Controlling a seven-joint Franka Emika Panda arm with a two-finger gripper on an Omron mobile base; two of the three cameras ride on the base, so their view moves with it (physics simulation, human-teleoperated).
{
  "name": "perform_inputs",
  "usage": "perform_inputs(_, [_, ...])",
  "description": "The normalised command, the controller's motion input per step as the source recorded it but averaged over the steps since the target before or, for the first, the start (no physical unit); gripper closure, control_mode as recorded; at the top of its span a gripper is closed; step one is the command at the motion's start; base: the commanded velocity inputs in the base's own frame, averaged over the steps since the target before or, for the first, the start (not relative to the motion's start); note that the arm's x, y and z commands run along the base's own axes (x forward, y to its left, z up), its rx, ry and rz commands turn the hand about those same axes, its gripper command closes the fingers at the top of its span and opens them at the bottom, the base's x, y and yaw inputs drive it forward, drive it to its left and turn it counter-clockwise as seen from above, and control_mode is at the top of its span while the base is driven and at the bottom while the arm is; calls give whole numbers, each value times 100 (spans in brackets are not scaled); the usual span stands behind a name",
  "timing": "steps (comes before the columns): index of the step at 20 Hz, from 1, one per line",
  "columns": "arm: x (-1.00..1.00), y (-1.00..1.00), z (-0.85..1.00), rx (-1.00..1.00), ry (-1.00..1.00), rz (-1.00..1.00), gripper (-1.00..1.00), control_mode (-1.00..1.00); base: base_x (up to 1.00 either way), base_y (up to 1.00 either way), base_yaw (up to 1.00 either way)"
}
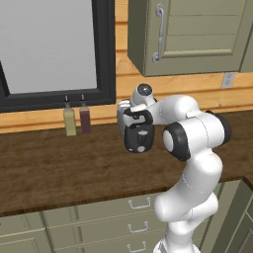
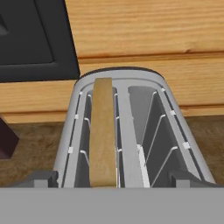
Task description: Start the toaster. Once the lever pops up, take the bread to the plate on the dining counter.
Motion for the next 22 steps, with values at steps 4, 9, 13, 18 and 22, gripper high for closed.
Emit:
perform_inputs(4, [0,0,0,0,0,0,100,-100,0,0,0])
perform_inputs(9, [0,0,0,0,0,0,100,-100,0,0,0])
perform_inputs(13, [0,0,0,0,0,0,100,-100,0,0,0])
perform_inputs(18, [0,0,0,0,0,0,100,-100,0,0,0])
perform_inputs(22, [0,-1,0,0,0,0,100,-100,0,0,0])
